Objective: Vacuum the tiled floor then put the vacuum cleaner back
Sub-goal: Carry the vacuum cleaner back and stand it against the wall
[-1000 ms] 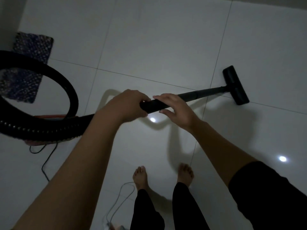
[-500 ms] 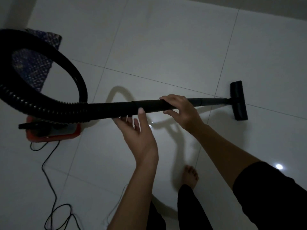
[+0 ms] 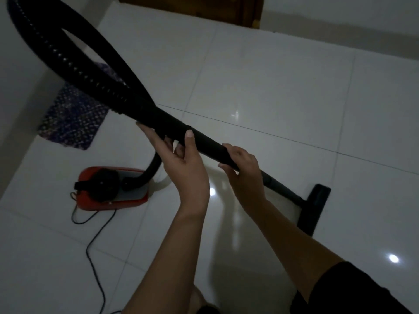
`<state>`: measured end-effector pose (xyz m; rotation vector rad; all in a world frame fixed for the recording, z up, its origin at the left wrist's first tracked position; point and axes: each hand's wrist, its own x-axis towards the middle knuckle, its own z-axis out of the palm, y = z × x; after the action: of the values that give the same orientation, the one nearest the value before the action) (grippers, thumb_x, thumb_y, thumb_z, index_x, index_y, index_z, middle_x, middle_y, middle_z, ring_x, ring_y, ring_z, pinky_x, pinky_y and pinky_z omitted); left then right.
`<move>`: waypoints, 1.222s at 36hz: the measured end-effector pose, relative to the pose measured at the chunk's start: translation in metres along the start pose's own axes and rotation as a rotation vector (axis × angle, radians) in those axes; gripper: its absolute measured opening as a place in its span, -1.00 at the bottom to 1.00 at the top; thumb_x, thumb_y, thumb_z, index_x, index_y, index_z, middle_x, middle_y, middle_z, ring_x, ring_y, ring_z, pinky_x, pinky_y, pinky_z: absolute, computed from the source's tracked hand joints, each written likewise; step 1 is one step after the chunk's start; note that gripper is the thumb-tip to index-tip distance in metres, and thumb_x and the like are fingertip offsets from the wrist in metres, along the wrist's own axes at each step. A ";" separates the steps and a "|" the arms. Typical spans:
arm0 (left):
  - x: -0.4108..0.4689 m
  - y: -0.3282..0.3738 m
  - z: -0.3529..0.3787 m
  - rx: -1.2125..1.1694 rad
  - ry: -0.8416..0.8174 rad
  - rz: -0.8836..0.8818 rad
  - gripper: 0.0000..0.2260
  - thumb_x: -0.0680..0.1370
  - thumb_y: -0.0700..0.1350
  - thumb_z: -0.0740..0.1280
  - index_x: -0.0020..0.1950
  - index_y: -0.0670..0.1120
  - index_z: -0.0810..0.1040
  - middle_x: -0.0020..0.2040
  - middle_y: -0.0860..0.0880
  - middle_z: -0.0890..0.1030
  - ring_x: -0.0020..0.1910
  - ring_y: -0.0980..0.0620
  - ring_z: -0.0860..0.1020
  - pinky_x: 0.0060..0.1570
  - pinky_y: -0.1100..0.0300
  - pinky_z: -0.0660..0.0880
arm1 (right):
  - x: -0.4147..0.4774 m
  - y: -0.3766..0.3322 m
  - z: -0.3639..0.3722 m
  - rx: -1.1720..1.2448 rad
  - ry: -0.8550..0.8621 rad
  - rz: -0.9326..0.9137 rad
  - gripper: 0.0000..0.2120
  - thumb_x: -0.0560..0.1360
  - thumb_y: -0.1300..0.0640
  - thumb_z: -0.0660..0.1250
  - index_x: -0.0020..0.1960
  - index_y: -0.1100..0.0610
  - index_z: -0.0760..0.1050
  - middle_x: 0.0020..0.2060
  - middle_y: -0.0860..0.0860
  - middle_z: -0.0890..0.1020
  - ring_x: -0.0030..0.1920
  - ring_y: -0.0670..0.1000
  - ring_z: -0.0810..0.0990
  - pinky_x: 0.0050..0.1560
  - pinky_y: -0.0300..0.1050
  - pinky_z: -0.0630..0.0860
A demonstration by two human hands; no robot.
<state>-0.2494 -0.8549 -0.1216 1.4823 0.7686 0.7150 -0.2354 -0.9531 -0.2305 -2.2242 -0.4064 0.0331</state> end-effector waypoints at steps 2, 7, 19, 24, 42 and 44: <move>0.027 0.003 -0.028 0.000 -0.029 0.017 -0.29 0.60 -0.28 0.25 0.58 0.02 -0.13 0.32 -0.01 0.44 0.31 0.07 0.47 0.34 0.25 0.40 | 0.001 -0.029 0.031 -0.003 0.044 0.013 -0.61 0.52 0.14 0.37 0.33 0.17 0.49 0.13 0.09 0.61 0.09 0.10 0.54 0.08 -0.23 0.39; 0.093 0.000 -0.088 0.014 -0.042 0.087 -0.30 0.60 -0.30 0.23 0.57 -0.02 -0.14 0.04 0.47 0.42 0.04 0.50 0.49 0.12 0.52 0.43 | 0.018 -0.093 0.101 0.066 0.052 0.077 -0.60 0.55 0.16 0.31 0.38 0.10 0.44 0.17 0.06 0.57 0.15 0.08 0.49 0.09 -0.21 0.36; 0.229 -0.049 -0.163 0.027 0.086 0.056 -0.31 0.60 -0.29 0.23 0.57 0.05 -0.09 0.34 0.08 0.43 0.01 0.49 0.48 0.24 0.26 0.48 | 0.082 -0.121 0.215 0.056 -0.150 -0.231 -0.52 0.61 -0.13 0.04 0.41 0.09 0.37 -0.05 0.12 0.63 -0.20 0.10 0.58 -0.27 0.02 0.56; 0.268 -0.079 -0.184 0.015 0.093 0.035 -0.33 0.61 -0.29 0.21 0.58 0.03 -0.10 0.18 0.24 0.46 0.02 0.47 0.51 0.27 0.19 0.44 | 0.099 -0.125 0.257 0.074 -0.189 -0.208 -0.53 0.50 0.05 0.23 0.38 0.14 0.45 -0.10 0.11 0.61 -0.24 0.07 0.53 -0.27 -0.11 0.52; 0.316 -0.234 -0.271 -0.087 -0.019 0.146 -0.23 0.50 0.04 0.34 0.46 0.39 -0.15 0.55 -0.10 0.19 0.48 -0.13 0.28 0.27 -0.17 0.47 | 0.094 -0.101 0.387 0.161 -0.326 -0.412 -0.41 0.53 0.06 0.34 0.50 -0.08 0.21 0.05 -0.03 0.51 0.00 -0.11 0.51 -0.01 -0.12 0.53; 0.319 -0.243 -0.268 -0.097 -0.079 0.192 -0.25 0.47 0.08 0.35 0.41 0.45 -0.12 0.54 -0.17 0.21 0.47 -0.17 0.28 0.31 -0.18 0.43 | 0.104 -0.097 0.390 0.138 -0.321 -0.434 -0.40 0.54 0.04 0.33 0.52 -0.07 0.19 0.10 -0.03 0.53 0.04 -0.08 0.53 0.03 -0.14 0.50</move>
<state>-0.2915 -0.4348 -0.3541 1.4991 0.5287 0.8219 -0.2271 -0.5707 -0.3929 -1.9546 -1.0239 0.1815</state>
